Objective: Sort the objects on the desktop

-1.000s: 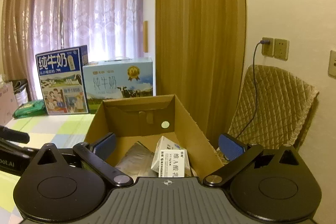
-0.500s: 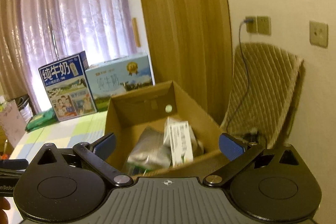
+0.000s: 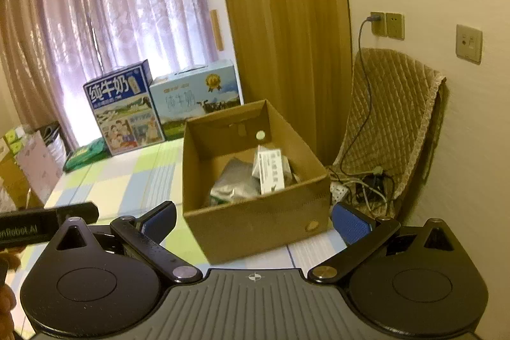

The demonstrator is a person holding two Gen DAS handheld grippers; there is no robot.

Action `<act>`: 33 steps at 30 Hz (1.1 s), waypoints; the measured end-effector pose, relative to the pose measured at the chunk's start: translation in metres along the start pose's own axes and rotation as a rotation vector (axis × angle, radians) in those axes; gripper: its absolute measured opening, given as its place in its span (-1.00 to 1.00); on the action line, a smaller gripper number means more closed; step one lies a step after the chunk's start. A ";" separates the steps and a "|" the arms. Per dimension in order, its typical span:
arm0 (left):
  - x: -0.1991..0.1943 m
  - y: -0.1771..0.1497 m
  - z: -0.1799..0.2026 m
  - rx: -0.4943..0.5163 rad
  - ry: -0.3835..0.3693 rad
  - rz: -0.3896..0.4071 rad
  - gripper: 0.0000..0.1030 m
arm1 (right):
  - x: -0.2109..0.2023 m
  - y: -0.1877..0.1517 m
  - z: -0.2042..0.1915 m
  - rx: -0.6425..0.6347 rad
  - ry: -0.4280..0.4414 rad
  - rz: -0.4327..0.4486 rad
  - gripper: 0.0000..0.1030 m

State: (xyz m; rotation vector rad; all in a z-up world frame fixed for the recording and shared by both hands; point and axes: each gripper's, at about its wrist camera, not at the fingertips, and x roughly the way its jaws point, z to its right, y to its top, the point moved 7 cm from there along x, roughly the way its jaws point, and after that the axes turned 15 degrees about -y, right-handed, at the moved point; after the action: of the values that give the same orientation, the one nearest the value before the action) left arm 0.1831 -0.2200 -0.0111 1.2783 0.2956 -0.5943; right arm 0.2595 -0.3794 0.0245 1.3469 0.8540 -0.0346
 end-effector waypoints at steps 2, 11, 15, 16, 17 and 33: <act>-0.010 -0.002 0.005 0.004 0.013 0.004 0.97 | -0.009 -0.005 0.002 -0.008 -0.010 -0.007 0.97; -0.031 -0.015 0.017 -0.024 0.048 0.020 0.97 | -0.030 -0.017 0.010 -0.036 -0.009 -0.020 0.97; -0.030 -0.022 0.022 -0.034 0.039 0.008 0.97 | -0.033 -0.018 0.010 -0.039 -0.010 -0.021 0.97; -0.029 -0.022 0.023 -0.035 0.038 0.007 0.97 | -0.033 -0.019 0.010 -0.043 -0.010 -0.023 0.97; -0.029 -0.023 0.024 -0.033 0.038 0.006 0.97 | -0.034 -0.020 0.010 -0.047 -0.012 -0.023 0.97; -0.026 -0.025 0.026 -0.037 0.052 0.012 0.98 | -0.034 -0.026 0.007 -0.071 -0.011 -0.035 0.97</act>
State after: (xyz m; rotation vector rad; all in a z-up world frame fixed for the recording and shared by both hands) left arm 0.1444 -0.2424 -0.0103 1.2607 0.3408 -0.5436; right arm 0.2266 -0.4072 0.0217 1.2639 0.8623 -0.0385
